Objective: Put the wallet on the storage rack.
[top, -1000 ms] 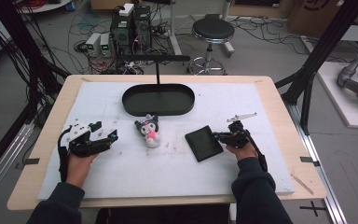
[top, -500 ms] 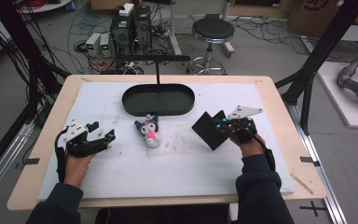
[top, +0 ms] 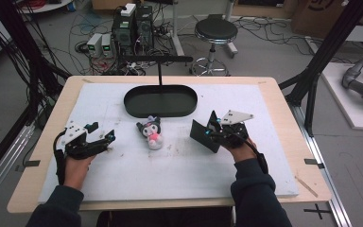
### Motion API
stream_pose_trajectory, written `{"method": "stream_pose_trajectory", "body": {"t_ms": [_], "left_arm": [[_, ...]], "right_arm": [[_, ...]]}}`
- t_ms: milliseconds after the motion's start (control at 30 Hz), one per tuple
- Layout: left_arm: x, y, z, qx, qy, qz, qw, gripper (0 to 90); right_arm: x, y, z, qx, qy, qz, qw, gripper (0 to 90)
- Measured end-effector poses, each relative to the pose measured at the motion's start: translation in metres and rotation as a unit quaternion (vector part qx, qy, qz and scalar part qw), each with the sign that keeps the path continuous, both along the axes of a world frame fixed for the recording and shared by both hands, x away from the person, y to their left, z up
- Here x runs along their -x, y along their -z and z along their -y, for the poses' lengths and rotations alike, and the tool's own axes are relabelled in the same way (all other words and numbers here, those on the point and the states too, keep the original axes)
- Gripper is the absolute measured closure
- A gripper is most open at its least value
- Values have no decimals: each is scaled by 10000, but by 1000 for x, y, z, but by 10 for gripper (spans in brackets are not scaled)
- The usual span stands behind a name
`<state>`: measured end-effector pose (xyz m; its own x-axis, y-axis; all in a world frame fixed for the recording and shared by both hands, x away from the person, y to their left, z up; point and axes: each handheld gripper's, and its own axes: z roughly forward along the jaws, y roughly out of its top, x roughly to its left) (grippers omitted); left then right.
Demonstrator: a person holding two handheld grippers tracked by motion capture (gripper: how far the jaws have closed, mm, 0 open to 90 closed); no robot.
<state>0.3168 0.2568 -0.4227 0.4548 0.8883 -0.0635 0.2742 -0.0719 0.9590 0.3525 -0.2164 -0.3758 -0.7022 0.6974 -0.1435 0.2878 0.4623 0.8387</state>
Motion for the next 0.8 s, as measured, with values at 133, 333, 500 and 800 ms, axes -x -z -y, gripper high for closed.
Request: {"method": "stream_pose_trajectory", "body": {"t_ms": [133,333,500,800], "left_arm": [[1,0,-1,7,-19,9,10000,257],[-1,0,0,-9,-30,0,10000,257],[-1,0,0,-17,-23,6,10000,257],[1,0,-2,-64,-100,55,9999,257]], "right_arm": [[2,2,7,-87,373,205,9991,342],[-5,16,14,-165,650,-201,9975,264],[-12,26,10,-102,620,-524,9966,338],[-15,24,7,-154,539,-708,9959,778]]}}
